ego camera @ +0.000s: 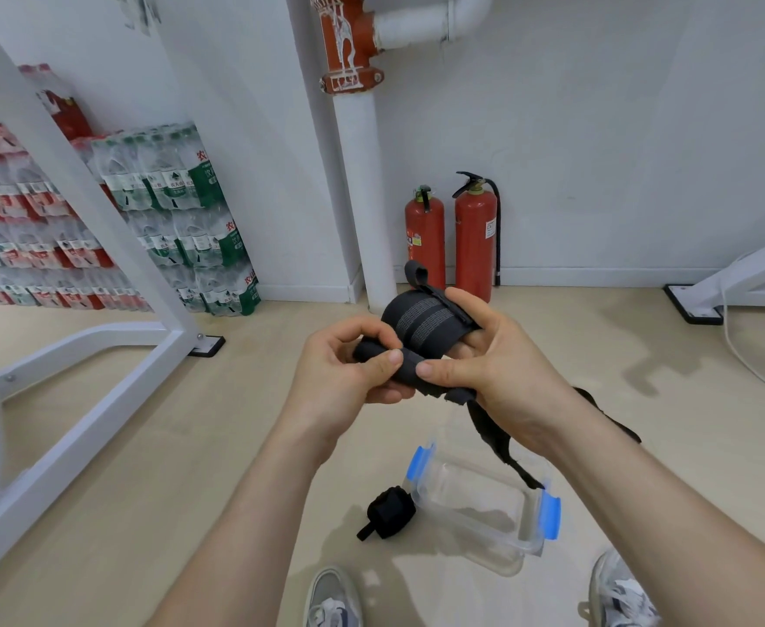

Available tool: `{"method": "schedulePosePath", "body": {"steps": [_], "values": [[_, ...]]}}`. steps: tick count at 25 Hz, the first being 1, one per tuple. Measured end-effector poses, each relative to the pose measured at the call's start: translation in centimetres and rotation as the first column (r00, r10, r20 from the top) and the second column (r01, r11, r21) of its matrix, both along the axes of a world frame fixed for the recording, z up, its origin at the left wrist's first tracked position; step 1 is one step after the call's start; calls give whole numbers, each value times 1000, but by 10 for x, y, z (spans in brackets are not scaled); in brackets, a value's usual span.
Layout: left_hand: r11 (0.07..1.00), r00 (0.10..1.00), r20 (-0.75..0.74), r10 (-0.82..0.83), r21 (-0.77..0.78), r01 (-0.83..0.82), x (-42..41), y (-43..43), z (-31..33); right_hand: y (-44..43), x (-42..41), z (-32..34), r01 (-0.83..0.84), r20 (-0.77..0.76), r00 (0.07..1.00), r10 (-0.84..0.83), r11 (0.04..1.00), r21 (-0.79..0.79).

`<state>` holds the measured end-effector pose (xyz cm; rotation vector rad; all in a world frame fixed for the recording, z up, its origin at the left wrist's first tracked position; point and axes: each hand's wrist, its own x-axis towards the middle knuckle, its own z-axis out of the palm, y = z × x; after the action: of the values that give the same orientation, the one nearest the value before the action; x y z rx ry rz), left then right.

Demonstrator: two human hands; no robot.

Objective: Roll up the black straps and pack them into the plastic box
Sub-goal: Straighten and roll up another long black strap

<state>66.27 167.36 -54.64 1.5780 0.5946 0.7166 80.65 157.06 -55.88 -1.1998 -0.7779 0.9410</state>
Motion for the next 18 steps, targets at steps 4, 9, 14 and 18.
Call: {"method": "schedulePosePath", "body": {"steps": [4,9,14,18], "values": [[974,984,30,-177,-134,180,-6,4,0,-1,6,3,39,-143,989,-38,999,6],[977,978,57,-199,-72,202,-8,8,-3,1,5,0,-12,-258,966,18,1000,23],[969,966,96,-241,-38,245,-9,11,-8,3,1,-3,14,-243,970,-8,1000,19],[976,979,85,-184,-100,192,-5,8,-6,1,-2,4,96,-211,974,-85,995,42]]}}
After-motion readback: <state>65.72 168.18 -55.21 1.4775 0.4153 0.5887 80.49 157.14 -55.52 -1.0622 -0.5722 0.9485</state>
